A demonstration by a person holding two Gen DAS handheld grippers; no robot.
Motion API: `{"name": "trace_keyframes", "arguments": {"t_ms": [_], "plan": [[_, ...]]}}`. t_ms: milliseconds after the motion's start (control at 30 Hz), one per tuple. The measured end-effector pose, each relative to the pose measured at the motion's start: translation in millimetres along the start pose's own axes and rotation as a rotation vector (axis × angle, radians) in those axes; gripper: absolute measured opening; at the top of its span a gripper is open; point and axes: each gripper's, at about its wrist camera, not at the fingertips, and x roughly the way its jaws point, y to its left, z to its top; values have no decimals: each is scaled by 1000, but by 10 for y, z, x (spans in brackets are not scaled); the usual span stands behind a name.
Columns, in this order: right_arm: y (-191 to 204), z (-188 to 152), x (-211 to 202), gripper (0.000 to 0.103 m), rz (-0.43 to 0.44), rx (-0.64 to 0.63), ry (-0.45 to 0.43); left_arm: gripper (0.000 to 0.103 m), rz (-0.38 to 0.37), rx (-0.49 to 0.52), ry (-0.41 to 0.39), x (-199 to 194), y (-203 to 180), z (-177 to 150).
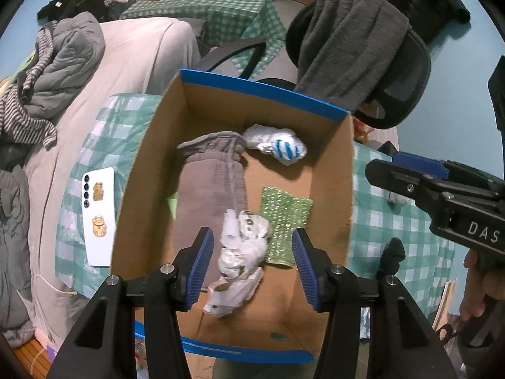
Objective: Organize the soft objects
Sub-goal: 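Move both tools back over the tablecloth toward the grey and black socks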
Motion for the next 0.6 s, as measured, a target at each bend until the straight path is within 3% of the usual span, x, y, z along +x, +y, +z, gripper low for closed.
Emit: {"name": "trace_keyframes", "arguments": {"t_ms": [600], "plan": [[-619, -215, -320, 58, -70, 63, -17, 53, -34, 140, -2, 40, -881, 112]]}}
